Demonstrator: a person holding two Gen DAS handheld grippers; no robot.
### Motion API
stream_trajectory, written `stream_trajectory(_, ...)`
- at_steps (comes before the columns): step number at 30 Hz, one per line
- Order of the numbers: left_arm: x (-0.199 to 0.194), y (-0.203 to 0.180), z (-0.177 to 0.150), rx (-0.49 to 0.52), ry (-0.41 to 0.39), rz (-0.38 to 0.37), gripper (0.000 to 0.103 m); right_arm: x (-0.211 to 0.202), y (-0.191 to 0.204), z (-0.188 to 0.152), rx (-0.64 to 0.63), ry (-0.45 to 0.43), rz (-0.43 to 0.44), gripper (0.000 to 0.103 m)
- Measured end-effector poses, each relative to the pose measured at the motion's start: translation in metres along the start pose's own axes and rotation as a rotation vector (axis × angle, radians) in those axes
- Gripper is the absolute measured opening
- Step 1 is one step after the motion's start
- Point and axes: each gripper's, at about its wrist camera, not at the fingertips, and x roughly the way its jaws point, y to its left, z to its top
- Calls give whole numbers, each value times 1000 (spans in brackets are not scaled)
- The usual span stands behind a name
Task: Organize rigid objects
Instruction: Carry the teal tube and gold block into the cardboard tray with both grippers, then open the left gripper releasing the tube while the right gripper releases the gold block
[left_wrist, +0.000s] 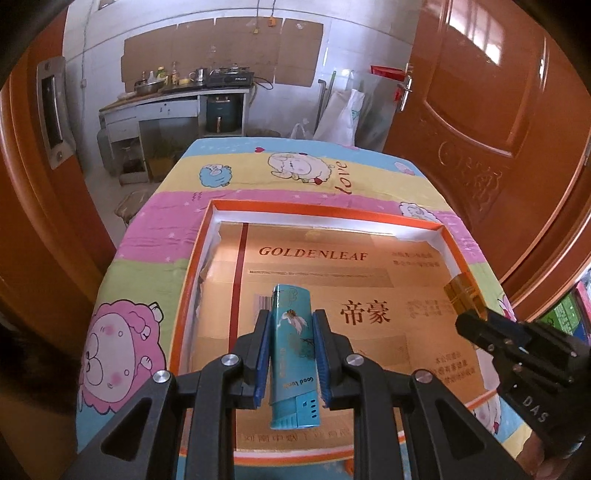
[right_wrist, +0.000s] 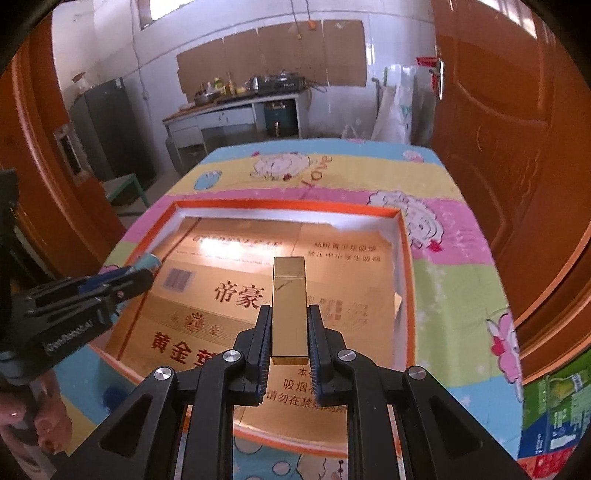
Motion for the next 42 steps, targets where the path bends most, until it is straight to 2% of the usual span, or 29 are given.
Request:
stream_trajectory(8,21,15,8,-49,28,24,22,26,-4,8,8,52,-34,18)
stream_trajectory(14,32,24,7,-73,45,42,22,42,-7,2,16,84,-54,18)
stream_trajectory(20,37,22,4,-59,37,61,22,45,-9,-2,22,91,-54,18)
stream_trajectory(27,45,22,1,-58,62,61,23,50,-11,-3,27,108,-61,18)
stream_trajectory(36,50,13,-5,14,59,101,23,55,-11,-5,20,108,-67,20)
stream_trajectory(39,49,11,-8,35,51,118,29,54,-13,-5,24,99,-59,26)
stream_trajectory(41,50,14,-9,21,49,152,46,53,-15,-6,37,97,-50,27)
stream_trajectory(42,50,17,-9,12,49,150,46,52,-17,-6,45,94,-43,27)
